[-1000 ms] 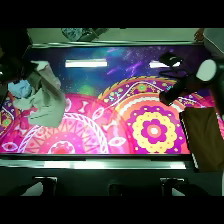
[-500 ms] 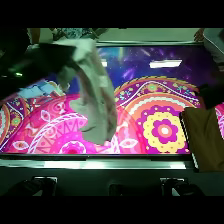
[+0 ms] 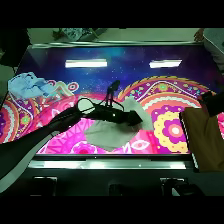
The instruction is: Fold the shirts.
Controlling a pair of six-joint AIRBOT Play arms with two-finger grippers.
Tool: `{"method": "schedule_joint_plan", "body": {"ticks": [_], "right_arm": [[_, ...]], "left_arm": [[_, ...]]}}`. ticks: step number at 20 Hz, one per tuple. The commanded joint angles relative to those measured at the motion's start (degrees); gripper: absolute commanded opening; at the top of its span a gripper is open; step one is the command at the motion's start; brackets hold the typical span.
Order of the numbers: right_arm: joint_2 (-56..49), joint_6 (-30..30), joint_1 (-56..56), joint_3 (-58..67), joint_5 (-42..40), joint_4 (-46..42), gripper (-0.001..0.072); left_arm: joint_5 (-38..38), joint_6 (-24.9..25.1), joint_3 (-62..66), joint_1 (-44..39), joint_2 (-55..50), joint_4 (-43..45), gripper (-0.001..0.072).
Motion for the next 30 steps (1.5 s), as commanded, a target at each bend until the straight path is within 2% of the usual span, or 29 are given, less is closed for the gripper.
{"method": "schedule_joint_plan", "body": {"ticks": [1,3,5,7,9,11,14,19,22,23,24,26,28,29,30], "right_arm": [[-5.0,0.0,0.0,0.0,2.2,0.4,0.0674],[-9.1,0.0,0.0,-0.3,5.2,3.3,0.0680],[-12.3,-1.5,0.0,-4.4,5.8,11.6,0.0685],[-13.5,-3.7,0.0,-11.6,3.2,19.9,0.0691],[-13.6,-4.3,0.0,-20.5,-1.9,24.2,0.0691],[-13.6,-4.3,0.0,-27.4,-5.4,25.2,0.0691],[-13.6,-4.3,0.0,-33.4,-7.5,25.1,0.0692],[-13.6,-4.3,0.0,-35.4,-7.0,25.6,0.0714],[-13.6,-4.1,0.0,-35.4,-9.7,25.0,0.0715],[-13.6,-4.0,0.0,-35.4,-11.8,24.5,0.0715],[-13.7,-3.5,0.0,-35.4,-14.2,24.1,0.0715],[-15.1,-2.0,0.0,-35.4,-17.8,24.3,0.0715],[-18.8,-1.9,0.0,-35.4,-19.2,26.5,0.0715],[-21.2,-2.6,0.0,-35.4,-19.7,28.6,0.0714],[-23.4,-3.7,0.0,-35.4,-20.4,30.5,0.0714]], "left_arm": [[-11.2,-2.3,0.8,5.4,-3.8,1.7,0.0710],[-15.4,-2.6,3.0,16.2,-1.5,6.0,0.0710],[-16.0,-2.6,4.2,26.6,0.2,8.3,0.0708],[-16.4,-5.2,4.2,35.8,0.2,10.5,0.0698],[-16.8,-8.2,3.0,41.6,-1.1,14.2,0.0698],[-16.6,-8.1,1.2,43.7,-3.3,14.2,0.0698],[-16.1,-7.2,0.6,42.3,-7.8,14.1,0.0699],[-13.3,-7.1,0.6,38.7,-13.6,13.9,0.0698],[-10.5,-6.8,0.6,36.7,-15.0,12.9,0.0687],[-9.2,-6.8,0.6,35.9,-15.1,12.8,0.0589],[-7.6,-6.8,0.7,35.2,-15.1,12.8,0.0522],[-5.3,-7.1,0.7,34.0,-15.1,12.6,0.0444],[-3.7,-7.1,0.7,33.4,-15.1,12.7,0.0220],[-3.5,-7.1,0.7,33.4,-15.1,12.7,0.0074],[-3.6,-7.1,0.7,33.5,-15.1,12.7,0.0031]]}}
